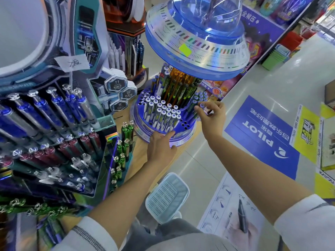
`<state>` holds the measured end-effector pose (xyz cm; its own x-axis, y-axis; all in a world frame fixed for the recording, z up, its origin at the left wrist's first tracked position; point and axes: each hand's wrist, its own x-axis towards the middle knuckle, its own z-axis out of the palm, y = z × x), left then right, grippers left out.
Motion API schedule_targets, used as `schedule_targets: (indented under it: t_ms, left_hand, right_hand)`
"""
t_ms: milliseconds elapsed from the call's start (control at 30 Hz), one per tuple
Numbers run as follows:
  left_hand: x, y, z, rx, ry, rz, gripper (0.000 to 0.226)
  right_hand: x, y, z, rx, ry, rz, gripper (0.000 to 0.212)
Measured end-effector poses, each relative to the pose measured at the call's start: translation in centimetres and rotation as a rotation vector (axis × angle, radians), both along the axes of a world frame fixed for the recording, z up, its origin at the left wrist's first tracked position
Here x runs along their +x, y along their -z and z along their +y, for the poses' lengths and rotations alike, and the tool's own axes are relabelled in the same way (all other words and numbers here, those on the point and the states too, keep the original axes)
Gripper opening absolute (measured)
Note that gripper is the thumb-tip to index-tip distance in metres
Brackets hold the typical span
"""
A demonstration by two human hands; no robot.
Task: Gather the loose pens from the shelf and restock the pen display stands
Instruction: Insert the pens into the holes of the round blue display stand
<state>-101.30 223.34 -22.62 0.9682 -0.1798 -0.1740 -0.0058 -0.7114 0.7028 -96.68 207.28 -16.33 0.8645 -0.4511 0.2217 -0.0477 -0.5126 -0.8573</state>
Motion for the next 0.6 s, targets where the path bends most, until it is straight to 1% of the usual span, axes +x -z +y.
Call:
schedule_targets:
  t_ms: [167,267,433,600]
  left_hand:
    - [0.05,-0.02,0.06,0.018,0.007,0.005,0.055]
    - [0.06,-0.03,0.08,0.02,0.008,0.002,0.055]
    - [0.06,0.09,0.14,0.025,0.008,-0.004,0.055]
    - [-0.01,0.01,-0.07,0.02,0.003,0.001,0.056]
  right_hand:
    - [0.69,0.29,-0.42,0.017,-0.023,0.044,0.016]
    - [0.83,0.28,-0.37,-0.028,-0.016,0.024,0.02]
    - [1.13,0.36,-0.84,-0.05,-0.004,0.073,0.013]
    - [0.65,0.42,-1.01,-0.061,-0.052,0.062,0.011]
